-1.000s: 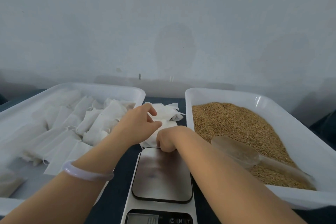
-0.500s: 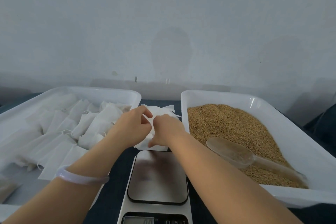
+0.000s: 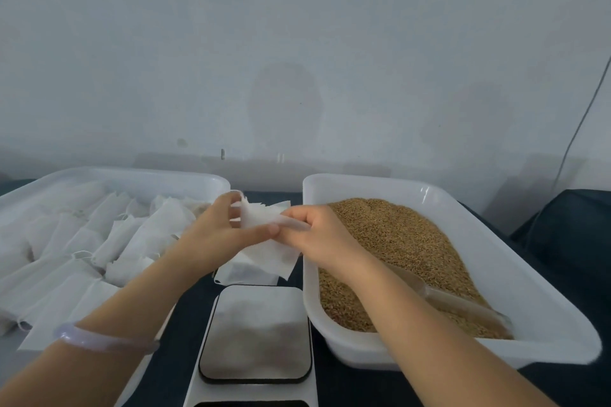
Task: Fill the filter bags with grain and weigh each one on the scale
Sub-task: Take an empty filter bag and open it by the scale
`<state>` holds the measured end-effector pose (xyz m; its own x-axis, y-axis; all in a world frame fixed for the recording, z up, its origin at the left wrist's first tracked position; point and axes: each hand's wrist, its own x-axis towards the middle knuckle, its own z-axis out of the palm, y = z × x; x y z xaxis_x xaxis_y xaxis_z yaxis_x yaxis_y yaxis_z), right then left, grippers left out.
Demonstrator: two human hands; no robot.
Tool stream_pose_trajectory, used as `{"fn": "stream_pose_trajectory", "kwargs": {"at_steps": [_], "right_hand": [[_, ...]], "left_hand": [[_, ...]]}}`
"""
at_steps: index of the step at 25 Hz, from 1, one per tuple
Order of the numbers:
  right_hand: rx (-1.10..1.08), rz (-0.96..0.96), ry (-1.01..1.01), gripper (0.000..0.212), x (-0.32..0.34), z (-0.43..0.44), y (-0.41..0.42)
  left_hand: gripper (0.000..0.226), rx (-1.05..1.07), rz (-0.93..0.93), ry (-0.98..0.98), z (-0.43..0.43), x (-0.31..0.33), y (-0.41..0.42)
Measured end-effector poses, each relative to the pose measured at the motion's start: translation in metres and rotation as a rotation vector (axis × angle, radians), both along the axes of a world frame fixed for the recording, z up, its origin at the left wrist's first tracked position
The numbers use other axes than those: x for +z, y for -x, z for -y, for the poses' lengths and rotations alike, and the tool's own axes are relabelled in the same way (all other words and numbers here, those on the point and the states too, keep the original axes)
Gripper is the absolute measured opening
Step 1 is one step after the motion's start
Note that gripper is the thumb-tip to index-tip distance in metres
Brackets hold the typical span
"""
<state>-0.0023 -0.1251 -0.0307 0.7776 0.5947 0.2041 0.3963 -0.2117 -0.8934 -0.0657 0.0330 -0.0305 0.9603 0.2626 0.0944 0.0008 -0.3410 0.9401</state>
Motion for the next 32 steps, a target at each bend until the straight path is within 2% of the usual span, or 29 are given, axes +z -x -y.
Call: {"fn": "stream_pose_trajectory", "kwargs": {"at_steps": [3,6,9,14,18,21,24,25,27,28,30,32], "right_hand": [[0.021,-0.069,-0.111,0.011,-0.003,0.003,0.000],[-0.061,-0.159,-0.168,0.019,-0.002,0.006,-0.004],[-0.065,-0.208,-0.141,0.015,-0.001,0.010,-0.005],[-0.049,-0.230,-0.149,0.014,-0.001,0.011,-0.005],[0.083,-0.408,-0.263,0.023,-0.001,0.012,-0.004],[0.006,-0.439,-0.294,0.017,0.000,0.010,-0.004],[-0.115,-0.323,-0.199,0.019,0.001,0.010,-0.004],[-0.160,-0.193,-0.147,0.023,0.001,0.011,-0.003],[-0.190,0.190,-0.102,0.032,0.001,0.010,0.003],[-0.131,0.338,-0.108,0.039,0.001,0.009,0.008],[0.018,0.483,-0.084,0.047,-0.002,0.006,0.015],[0.103,0.493,-0.038,0.039,-0.003,0.004,0.019]], "left_hand": [[0.057,-0.087,-0.009,0.046,0.000,0.002,0.005],[0.024,-0.137,-0.020,0.089,-0.006,0.002,0.004],[0.013,-0.130,-0.038,0.096,-0.007,0.000,0.003],[0.021,-0.053,-0.038,0.089,-0.004,-0.001,0.002],[0.021,0.010,-0.042,0.097,-0.006,-0.002,0.000],[0.017,0.003,-0.050,0.139,-0.006,-0.003,0.000],[0.011,0.024,0.022,0.234,-0.008,-0.002,0.000],[0.016,0.050,0.054,0.171,-0.009,-0.003,-0.001],[0.034,0.092,0.090,-0.217,-0.010,-0.004,-0.001],[0.043,0.100,0.103,-0.397,-0.008,-0.004,0.000],[0.050,0.078,0.083,-0.492,-0.004,-0.002,0.004],[0.049,0.017,-0.003,-0.450,-0.004,0.000,0.005]]}}
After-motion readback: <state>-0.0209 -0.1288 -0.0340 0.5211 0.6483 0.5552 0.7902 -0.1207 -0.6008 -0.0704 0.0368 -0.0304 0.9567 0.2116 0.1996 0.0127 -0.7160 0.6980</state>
